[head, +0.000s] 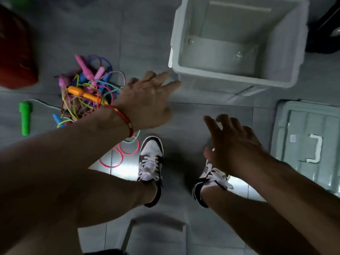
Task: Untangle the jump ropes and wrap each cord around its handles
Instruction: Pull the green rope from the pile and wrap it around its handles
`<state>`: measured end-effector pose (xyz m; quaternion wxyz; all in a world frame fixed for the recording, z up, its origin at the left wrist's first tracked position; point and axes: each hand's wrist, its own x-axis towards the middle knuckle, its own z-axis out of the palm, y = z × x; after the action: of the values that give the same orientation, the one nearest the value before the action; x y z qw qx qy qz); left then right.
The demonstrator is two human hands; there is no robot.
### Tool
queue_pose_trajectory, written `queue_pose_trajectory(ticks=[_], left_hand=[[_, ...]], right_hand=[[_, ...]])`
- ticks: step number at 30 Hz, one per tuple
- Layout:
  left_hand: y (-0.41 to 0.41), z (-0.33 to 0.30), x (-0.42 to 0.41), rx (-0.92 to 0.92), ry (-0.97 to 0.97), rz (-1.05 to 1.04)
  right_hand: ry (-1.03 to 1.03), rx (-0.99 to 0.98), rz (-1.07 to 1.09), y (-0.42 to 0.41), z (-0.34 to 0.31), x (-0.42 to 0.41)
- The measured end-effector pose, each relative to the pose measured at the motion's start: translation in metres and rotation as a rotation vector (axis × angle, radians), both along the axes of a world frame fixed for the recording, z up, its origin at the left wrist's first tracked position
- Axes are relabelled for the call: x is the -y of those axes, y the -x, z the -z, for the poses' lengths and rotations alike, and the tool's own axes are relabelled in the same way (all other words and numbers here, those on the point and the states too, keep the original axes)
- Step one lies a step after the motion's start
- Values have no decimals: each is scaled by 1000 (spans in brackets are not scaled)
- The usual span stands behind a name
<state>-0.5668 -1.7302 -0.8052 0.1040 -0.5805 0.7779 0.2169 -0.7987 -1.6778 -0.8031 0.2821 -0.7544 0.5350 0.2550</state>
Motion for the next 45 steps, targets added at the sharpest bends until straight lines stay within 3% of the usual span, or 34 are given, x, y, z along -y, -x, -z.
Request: queue_pose_trajectory(ticks=[9,14,24,29,33,38,42,45], left_hand=[[-12,-44,-21,-223,205,-209],[-55,-60,-91,-340,238,-417],[-176,-101,-184,-113,376,-588],[-209,-96,-194,7,234,-728],[-233,-60,-191,0,153,-701],[-269,-8,-193,56,48,-477],[-277,6,-153,56,-16,-374],[-268,8,-123,36,-15,-334]], right_hand=[[182,-91,15,-68,-34,-5],[168,-50,142,-100,-39,-50],[276,70,-105,-185,-25,-41],[165,51,-34,-204,29,-19],[68,81,99,-222,96,-2],[-1,216,298,-270,180,27],[-13,327,464,-287,224,63],[-86,417,469,-293,247,85]])
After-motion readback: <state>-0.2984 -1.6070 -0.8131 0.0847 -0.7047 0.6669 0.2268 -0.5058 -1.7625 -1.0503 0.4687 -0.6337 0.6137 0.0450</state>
